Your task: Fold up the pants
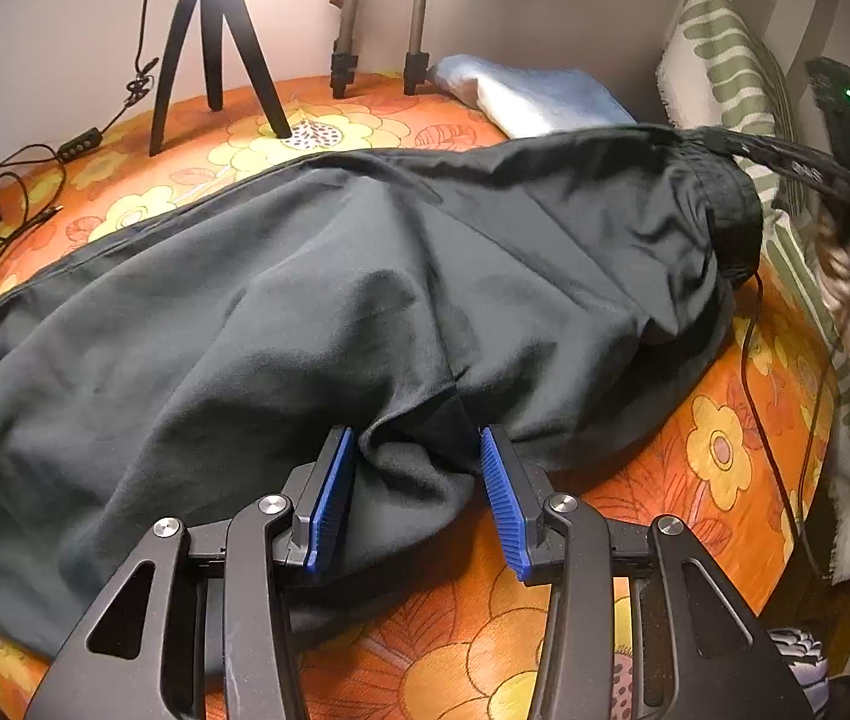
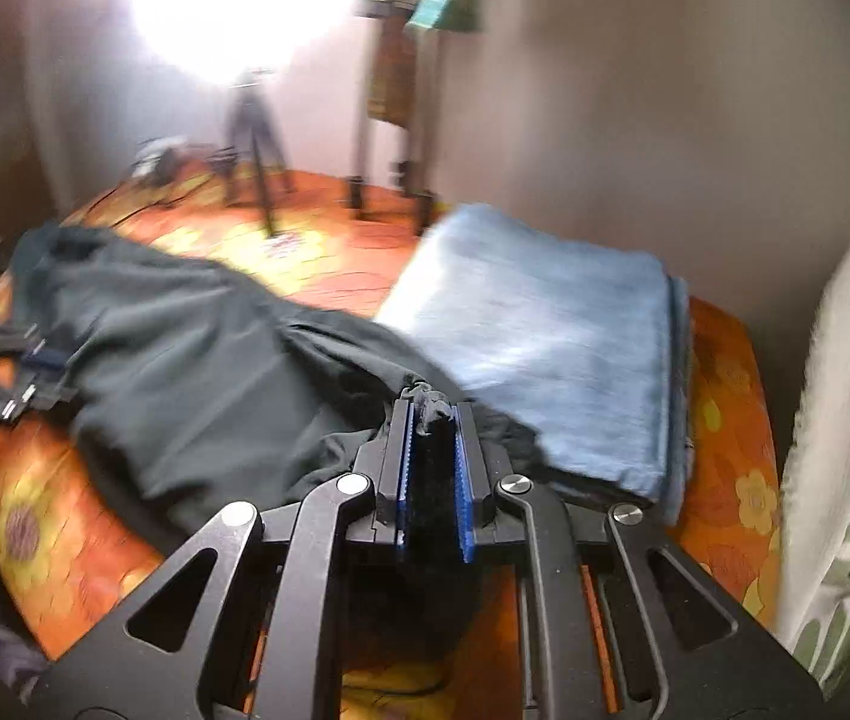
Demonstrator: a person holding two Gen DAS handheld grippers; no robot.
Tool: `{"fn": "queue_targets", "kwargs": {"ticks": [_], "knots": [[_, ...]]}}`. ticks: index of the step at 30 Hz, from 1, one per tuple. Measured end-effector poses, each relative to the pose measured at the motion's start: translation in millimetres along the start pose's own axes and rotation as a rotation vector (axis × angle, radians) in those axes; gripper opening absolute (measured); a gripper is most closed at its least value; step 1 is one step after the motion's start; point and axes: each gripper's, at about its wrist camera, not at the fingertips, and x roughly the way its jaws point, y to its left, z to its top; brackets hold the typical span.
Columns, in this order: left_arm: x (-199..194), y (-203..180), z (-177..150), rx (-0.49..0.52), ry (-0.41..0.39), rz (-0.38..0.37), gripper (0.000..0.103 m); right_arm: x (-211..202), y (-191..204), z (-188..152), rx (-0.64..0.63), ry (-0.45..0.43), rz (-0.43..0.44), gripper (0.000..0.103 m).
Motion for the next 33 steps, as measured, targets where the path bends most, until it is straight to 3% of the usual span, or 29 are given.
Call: {"fn": "queue_targets", "kwargs": {"ticks": [5,7,8,9,11,13,15,18,23,27,33], "knots": [[3,2,-2,-0.004,0.015,0.001,0.042,31,-37,-2,0.116,0.041,0.021,0.015],[4,3,-2,-0.006,0.017,0.002,0.042,39,-50,-3,0.165,0.046,-0.028,0.028],[4,2,-2,-0.006,0.015,0.002,0.042,40,-59,-4,0.206,0.050,-0.048,0.042],[3,2,-1,-0.004,0.012,0.002,0.042,38,-67,-8,0.246,0.039,-0.045,0.049],[-2,3,-2,0.001,-0.001,0.004,0.042,27,-80,-19,0.333,0.027,0.013,0.054],[-13,5,-4,-0.003,-0.020,-0.001,0.042,13,-85,-39,0.401,0.025,0.073,0.066],[-27,11,-8,-0.011,-0.038,0.004,0.042,2,-83,-59,0.441,0.026,0.131,0.088],[-52,27,-19,-0.035,-0.065,0.023,0.042,2,-71,-82,0.453,0.074,0.191,0.089],[-76,56,-49,-0.118,-0.068,0.049,0.042,22,-53,-98,0.441,0.145,0.195,0.089],[-74,58,-63,-0.122,-0.050,0.055,0.042,32,-50,-98,0.467,0.145,0.229,0.089],[-59,44,-76,-0.111,-0.012,0.006,0.042,42,-34,-95,0.431,0.183,0.256,0.089]]}}
